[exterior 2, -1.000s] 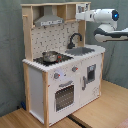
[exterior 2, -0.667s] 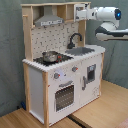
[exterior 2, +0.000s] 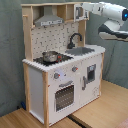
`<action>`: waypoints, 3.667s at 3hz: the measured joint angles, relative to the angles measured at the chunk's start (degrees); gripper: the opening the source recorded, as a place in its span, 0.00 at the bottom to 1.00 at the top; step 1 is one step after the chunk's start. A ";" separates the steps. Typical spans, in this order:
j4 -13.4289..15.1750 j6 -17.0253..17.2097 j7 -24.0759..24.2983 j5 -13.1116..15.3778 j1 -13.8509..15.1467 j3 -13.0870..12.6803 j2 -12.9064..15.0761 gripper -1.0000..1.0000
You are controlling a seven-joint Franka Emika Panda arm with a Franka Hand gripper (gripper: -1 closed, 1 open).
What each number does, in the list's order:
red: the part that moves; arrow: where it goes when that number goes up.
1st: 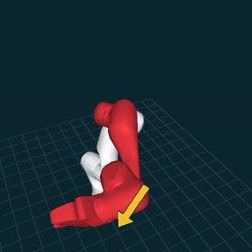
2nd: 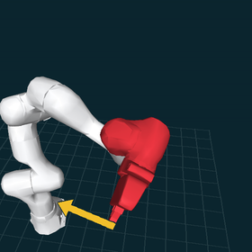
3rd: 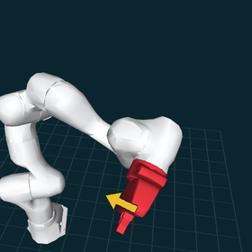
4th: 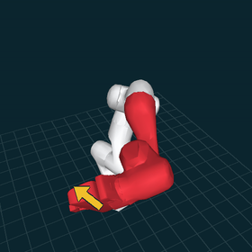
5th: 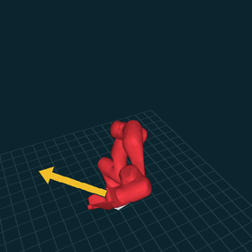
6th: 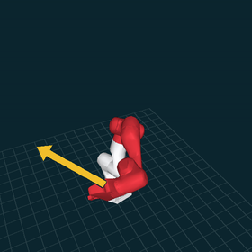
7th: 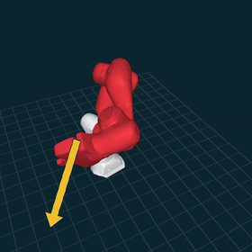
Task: Play with the kitchen
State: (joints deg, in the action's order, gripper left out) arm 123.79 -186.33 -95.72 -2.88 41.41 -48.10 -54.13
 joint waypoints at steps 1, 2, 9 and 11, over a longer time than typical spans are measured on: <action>-0.06 -1.48 5.74 -0.10 0.97 0.19 -4.06 1.00; -0.15 -2.27 11.73 -0.11 2.88 -0.19 -7.29 1.00; -7.73 0.17 51.14 -0.96 20.99 -1.32 -26.51 1.00; -8.09 5.39 61.79 -1.10 24.60 0.30 -33.01 1.00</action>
State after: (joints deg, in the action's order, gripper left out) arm 115.70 -180.94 -33.93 -3.98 66.02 -47.80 -87.14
